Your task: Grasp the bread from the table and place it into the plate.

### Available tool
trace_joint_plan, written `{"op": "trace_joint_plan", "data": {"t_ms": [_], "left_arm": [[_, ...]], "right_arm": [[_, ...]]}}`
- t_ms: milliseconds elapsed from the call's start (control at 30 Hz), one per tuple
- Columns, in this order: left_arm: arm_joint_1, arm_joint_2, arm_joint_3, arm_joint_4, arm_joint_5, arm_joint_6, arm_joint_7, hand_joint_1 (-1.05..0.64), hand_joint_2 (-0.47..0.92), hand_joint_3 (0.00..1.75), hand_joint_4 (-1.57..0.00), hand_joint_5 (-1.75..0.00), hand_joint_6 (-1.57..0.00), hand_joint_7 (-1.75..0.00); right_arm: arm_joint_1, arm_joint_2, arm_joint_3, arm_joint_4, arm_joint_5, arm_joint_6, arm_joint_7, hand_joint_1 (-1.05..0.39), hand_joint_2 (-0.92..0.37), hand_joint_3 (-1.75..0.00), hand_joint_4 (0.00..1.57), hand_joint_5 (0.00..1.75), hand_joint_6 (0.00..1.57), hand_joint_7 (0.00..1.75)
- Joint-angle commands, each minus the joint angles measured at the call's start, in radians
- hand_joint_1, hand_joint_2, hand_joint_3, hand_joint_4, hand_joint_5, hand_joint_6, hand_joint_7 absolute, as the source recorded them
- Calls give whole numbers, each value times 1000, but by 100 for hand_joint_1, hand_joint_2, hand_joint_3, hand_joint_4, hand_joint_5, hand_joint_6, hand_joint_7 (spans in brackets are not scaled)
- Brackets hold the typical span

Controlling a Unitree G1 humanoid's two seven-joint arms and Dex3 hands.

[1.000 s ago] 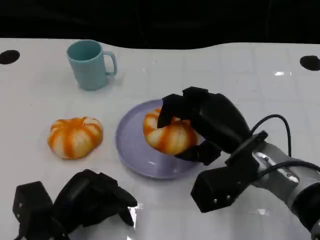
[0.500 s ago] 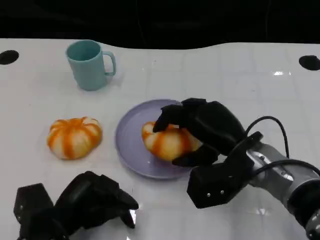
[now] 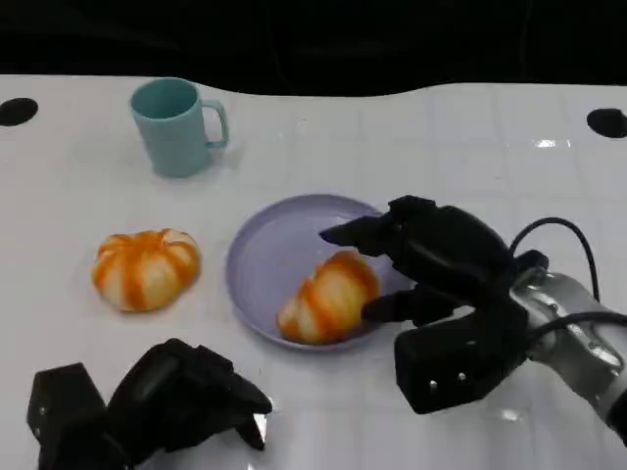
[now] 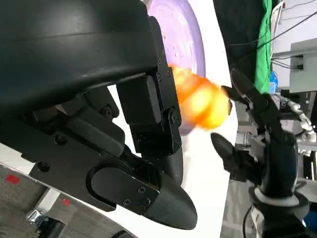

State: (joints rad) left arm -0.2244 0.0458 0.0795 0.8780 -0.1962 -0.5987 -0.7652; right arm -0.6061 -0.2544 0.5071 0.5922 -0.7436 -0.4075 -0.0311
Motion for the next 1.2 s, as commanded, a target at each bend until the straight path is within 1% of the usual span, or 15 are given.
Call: {"op": "trace_joint_plan", "data": {"t_ms": [33,267,433,467,500,600,633,667,700,733,767,800,900,1100,1200], "left_arm": [[-3,13,-1,0,1,-2,7,-105,85,0,-124,-92,-157,-4],[-9,9,-3,6,4,-9,13,-105,86,0,-124,-91,-157,-4],[-9,9,-3,7,5,-10,14,-105,86,0,-124,-91,-157,-4],[-9,8,-5,3,5,-7,14,-105,86,0,-124,-91,-157,-4],[-9,7,-6,1,5,-5,14,-105,86,0,-124,-91,-157,-4],[-8,7,-8,-4,6,-2,14,-105,86,0,-124,-91,-157,-4],[-7,7,-8,-6,5,-1,14,-105,86,0,-124,-91,-157,-4],[-6,7,-9,-8,5,0,13,-105,86,0,-124,-91,-157,-3],[-6,7,-9,-9,5,1,13,-105,86,0,-124,-91,-156,-3],[-6,8,-10,-11,6,4,15,-105,86,0,-124,-91,-156,-3],[-6,8,-10,-12,7,6,17,-105,86,0,-125,-92,-156,-3],[-6,9,-10,-14,8,9,18,-105,86,0,-125,-92,-157,-3],[-7,10,-10,-14,5,13,17,-105,86,0,-126,-92,-157,-3],[-8,14,-13,-15,15,12,28,-105,86,0,-127,-92,-157,-4],[-9,15,-13,-14,10,12,22,-105,86,0,-127,-92,-157,-4]], "right_arm": [[64,-51,-33,-109,43,16,56,-91,-92,-48,3,60,16,8],[171,-102,-73,-223,92,6,94,-90,-92,-43,6,56,17,6],[179,-105,-75,-235,95,10,100,-89,-92,-43,7,55,17,5],[236,-104,-106,-256,138,-45,53,-89,-92,-43,7,55,17,5],[279,-104,-130,-271,170,-88,18,-79,-92,-39,25,63,34,13],[369,-87,-181,-315,265,-139,-6,-73,-92,-36,36,68,44,17],[412,-71,-203,-336,337,-154,3,-68,-92,-35,51,101,62,29],[444,-58,-220,-352,389,-164,12,-64,-92,-34,57,121,70,41],[463,-51,-231,-363,421,-170,21,-62,-92,-33,61,134,74,50],[491,-48,-240,-377,456,-174,35,-61,-92,-33,62,137,75,53],[511,-47,-248,-389,478,-175,47,-59,-92,-35,65,150,73,87],[531,-46,-255,-401,500,-176,59,-58,-92,-36,66,156,70,105],[584,-48,-269,-448,555,-167,106,-55,-92,-37,68,165,67,126],[640,-41,-285,-467,622,-202,168,-50,-92,-37,72,172,67,138],[656,-27,-292,-433,635,-247,180,-48,-92,-36,77,174,67,157]]}}
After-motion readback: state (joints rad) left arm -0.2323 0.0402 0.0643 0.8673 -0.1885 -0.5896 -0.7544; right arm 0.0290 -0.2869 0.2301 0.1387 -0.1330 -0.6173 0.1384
